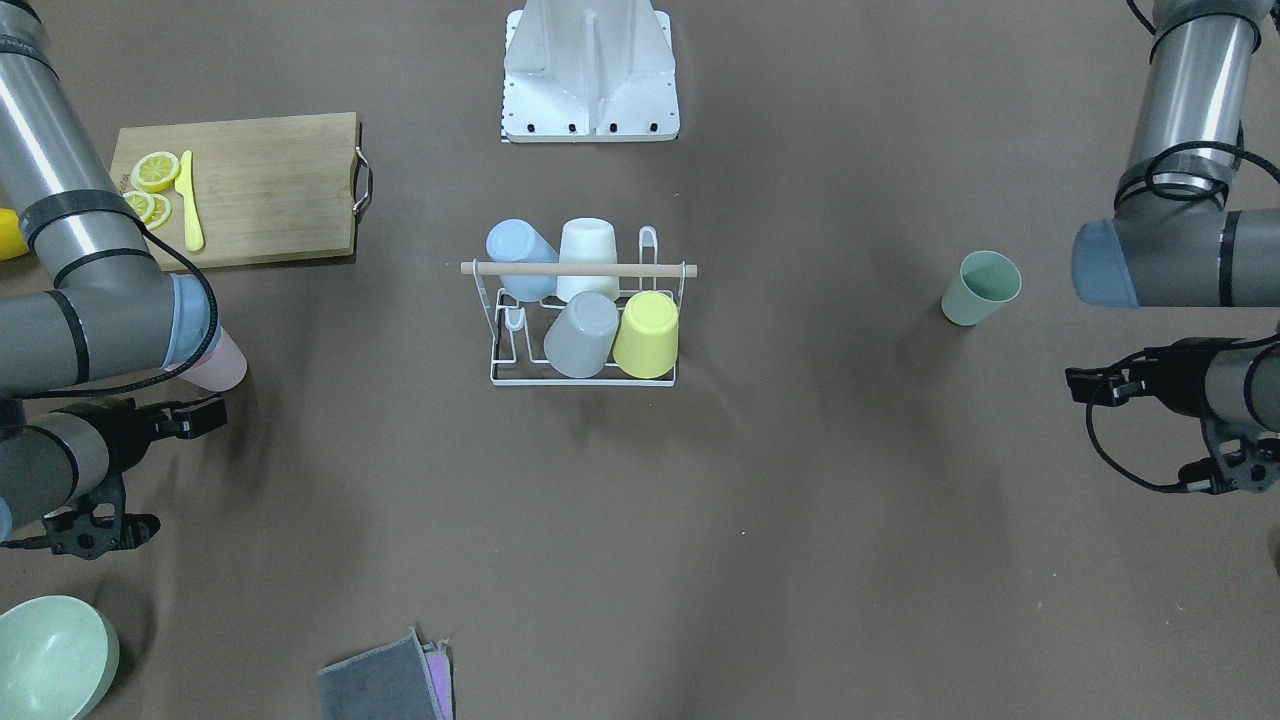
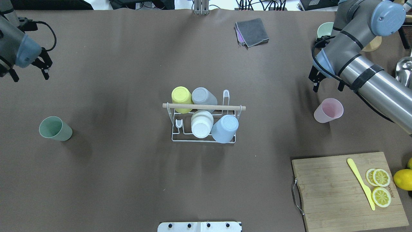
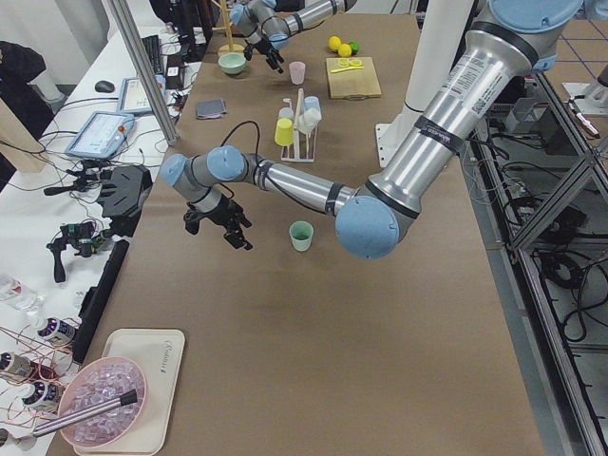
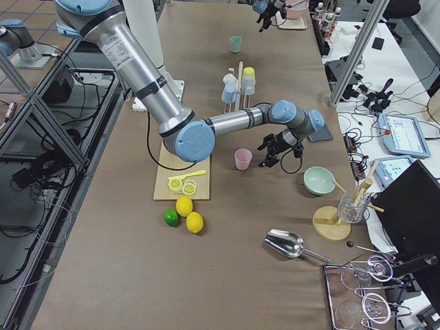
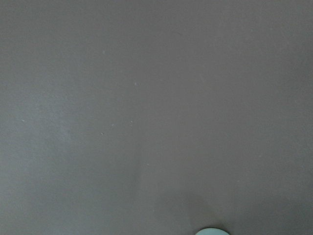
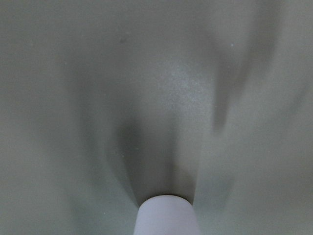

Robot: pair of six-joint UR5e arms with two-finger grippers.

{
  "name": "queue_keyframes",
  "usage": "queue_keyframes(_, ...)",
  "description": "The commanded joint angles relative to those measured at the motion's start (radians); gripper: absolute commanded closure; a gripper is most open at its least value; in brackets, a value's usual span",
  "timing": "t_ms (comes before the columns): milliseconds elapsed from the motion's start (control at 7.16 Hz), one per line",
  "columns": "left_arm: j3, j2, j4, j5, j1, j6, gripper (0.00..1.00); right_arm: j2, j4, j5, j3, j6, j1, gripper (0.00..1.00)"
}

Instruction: Place cup on cup holder

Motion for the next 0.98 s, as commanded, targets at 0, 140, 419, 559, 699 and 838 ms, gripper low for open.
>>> queue_keyframes(0,0.000,0.004,0.022,-0.056,0.051,0.012,0.03,0.003,-0.021,0.013,-0.023,-0.028,-0.016,0.01)
queue_keyframes(140,0.002,0.006,0.024,-0.072,0.075,0.012,0.03,0.003,-0.043,0.013,-0.026,-0.044,-0.022,0.02)
queue_keyframes(419,0.006,0.020,0.024,-0.079,0.111,0.018,0.03,0.005,-0.054,0.033,-0.044,-0.048,-0.027,0.04)
queue_keyframes(559,0.006,0.021,0.024,-0.079,0.123,0.018,0.03,0.006,-0.073,0.034,-0.044,-0.048,-0.030,0.04)
queue_keyframes(699,0.006,0.030,0.024,-0.079,0.126,0.019,0.03,0.006,-0.089,0.052,-0.049,-0.050,-0.033,0.05)
queue_keyframes(838,0.008,0.032,0.024,-0.079,0.126,0.020,0.03,0.003,-0.089,0.054,-0.055,-0.067,-0.039,0.05)
